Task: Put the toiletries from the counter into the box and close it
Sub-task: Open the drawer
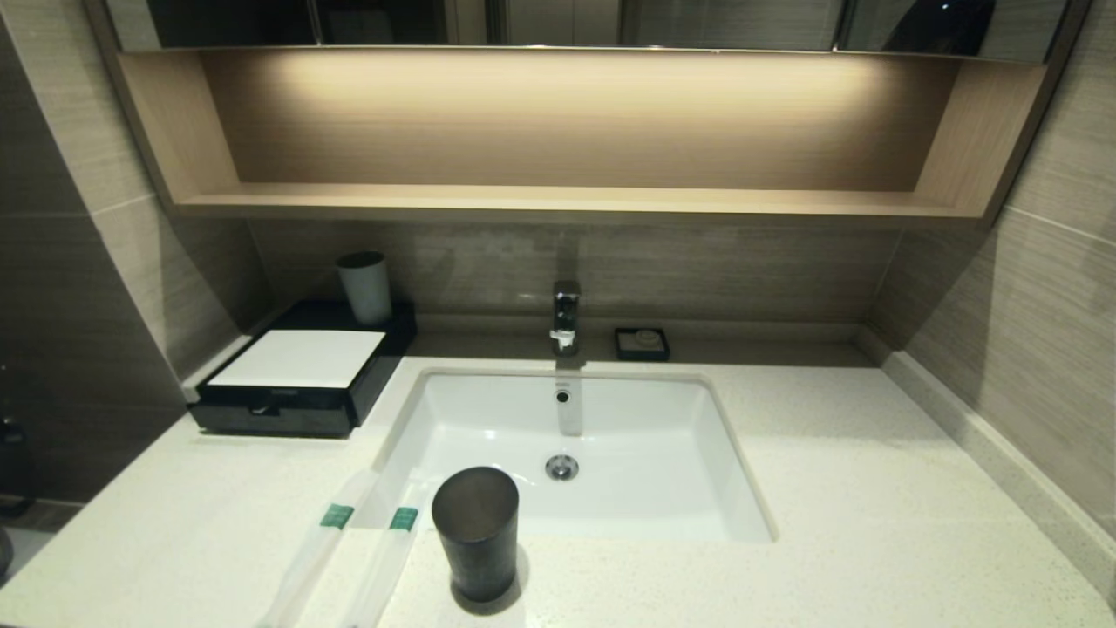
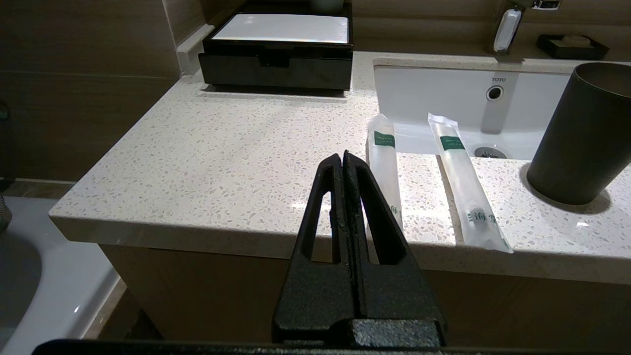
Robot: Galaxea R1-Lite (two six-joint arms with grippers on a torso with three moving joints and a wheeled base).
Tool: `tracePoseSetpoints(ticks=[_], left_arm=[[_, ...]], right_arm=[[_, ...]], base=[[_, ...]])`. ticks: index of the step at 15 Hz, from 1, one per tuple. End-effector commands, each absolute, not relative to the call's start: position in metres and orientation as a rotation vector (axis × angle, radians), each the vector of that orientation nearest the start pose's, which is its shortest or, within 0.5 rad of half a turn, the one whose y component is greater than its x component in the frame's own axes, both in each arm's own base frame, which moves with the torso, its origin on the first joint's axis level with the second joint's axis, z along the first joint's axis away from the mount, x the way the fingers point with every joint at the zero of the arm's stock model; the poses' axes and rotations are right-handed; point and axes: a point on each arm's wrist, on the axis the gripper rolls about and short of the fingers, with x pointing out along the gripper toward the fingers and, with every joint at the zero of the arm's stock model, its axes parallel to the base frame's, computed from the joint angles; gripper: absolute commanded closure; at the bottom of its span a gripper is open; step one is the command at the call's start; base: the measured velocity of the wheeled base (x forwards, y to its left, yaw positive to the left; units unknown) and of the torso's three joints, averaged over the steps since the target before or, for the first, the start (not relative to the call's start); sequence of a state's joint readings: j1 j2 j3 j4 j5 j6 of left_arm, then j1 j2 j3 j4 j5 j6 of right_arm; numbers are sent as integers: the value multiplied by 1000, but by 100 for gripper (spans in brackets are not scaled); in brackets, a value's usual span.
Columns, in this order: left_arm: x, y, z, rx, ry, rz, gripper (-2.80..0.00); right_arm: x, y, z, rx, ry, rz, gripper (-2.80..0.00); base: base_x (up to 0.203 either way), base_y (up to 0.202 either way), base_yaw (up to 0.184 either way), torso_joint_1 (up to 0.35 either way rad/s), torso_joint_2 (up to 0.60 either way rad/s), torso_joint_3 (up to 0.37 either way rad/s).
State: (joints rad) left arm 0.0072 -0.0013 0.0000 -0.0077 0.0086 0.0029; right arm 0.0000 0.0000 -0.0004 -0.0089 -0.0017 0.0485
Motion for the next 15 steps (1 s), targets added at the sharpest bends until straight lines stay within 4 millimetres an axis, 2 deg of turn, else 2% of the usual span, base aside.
tracePoseSetpoints(ticks=[1, 15], left_arm=[[-23, 0, 76, 3, -8, 17, 0], [-23, 0, 76, 3, -8, 17, 0]], right_arm=[[-23, 0, 76, 49, -7, -1, 0], [-23, 0, 76, 49, -8, -1, 0]], base=[[0, 0, 0, 0, 0, 0], [0, 0, 0, 0, 0, 0]])
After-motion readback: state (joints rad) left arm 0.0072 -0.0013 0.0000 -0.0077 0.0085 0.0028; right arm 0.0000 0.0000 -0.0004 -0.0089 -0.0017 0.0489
